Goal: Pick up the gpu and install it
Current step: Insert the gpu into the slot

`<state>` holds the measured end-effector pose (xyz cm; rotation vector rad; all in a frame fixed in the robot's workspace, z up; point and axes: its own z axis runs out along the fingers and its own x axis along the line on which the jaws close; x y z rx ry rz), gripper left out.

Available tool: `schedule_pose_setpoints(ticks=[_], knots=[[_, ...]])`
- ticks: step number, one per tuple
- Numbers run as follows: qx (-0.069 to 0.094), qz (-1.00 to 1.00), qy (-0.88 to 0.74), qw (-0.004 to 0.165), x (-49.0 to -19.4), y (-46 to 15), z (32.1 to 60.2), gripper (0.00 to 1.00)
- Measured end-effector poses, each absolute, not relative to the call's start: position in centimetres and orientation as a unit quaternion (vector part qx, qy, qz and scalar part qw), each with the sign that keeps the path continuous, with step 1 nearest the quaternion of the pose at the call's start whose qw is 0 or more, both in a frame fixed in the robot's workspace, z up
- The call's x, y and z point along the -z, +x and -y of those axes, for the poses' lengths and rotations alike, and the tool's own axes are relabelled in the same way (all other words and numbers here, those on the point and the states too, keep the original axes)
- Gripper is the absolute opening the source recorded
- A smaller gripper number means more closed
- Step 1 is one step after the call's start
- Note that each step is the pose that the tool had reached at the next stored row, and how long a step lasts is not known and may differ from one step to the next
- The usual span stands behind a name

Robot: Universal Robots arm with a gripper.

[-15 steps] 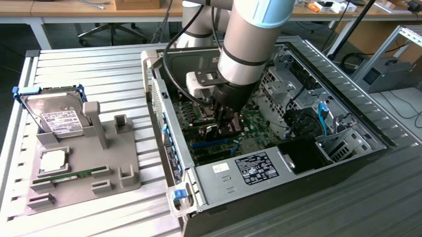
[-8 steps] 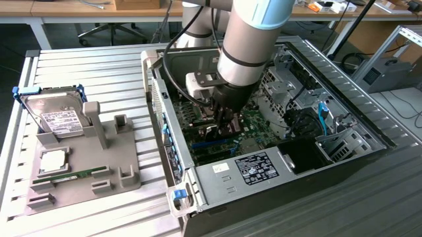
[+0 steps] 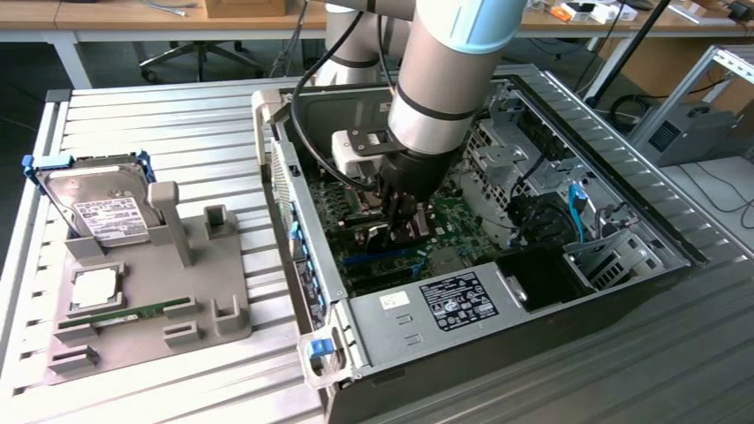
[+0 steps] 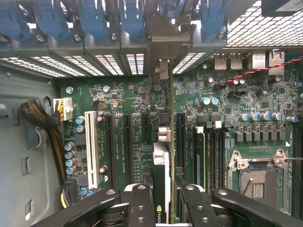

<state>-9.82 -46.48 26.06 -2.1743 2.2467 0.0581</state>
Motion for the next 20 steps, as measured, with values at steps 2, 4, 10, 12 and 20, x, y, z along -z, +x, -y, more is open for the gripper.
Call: schedule_pose_setpoints(ticks=[2, 4, 10, 12, 20], knots=[[-0.019, -0.718, -0.695, 0.007, -25.97, -9.82, 46.47, 0.27], [-0.018, -0.718, -0.695, 0.007, -25.92, -9.82, 46.48, 0.27], [-0.019, -0.718, -0.695, 0.007, -25.85, -9.82, 46.48, 0.27], [-0.019, -0.718, -0.695, 0.007, -25.85, -9.82, 46.47, 0.27], [-0.019, -0.715, -0.699, 0.007, -25.81, -9.82, 46.41, 0.27]])
